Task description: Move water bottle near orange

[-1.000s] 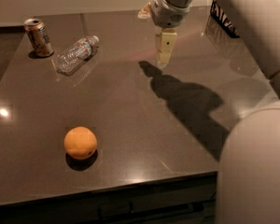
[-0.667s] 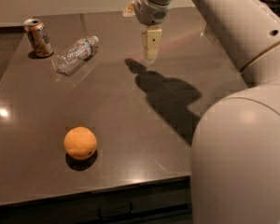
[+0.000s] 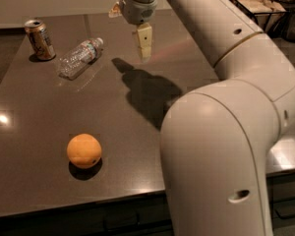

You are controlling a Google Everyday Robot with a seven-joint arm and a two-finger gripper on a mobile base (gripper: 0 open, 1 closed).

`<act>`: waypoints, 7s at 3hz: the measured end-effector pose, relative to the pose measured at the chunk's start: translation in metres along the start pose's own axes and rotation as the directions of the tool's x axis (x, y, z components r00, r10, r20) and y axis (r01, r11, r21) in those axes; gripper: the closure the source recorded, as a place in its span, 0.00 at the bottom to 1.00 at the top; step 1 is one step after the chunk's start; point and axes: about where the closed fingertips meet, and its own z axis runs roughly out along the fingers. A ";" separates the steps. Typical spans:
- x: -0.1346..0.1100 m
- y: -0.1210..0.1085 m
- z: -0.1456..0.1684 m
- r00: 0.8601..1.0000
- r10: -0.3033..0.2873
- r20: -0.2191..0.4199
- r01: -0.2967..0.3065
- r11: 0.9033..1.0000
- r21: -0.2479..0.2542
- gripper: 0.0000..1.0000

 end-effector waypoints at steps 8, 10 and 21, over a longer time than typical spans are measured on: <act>-0.088 -0.078 0.078 0.778 -0.629 -0.010 0.626 0.776 -0.074 0.00; -0.100 -0.076 0.100 0.714 -0.700 0.012 0.696 0.708 -0.118 0.00; -0.131 0.004 0.015 0.812 -0.581 0.054 0.583 0.806 -0.104 1.00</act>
Offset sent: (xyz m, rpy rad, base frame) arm 0.0045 0.0105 -0.0009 -0.0256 -0.0462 0.0817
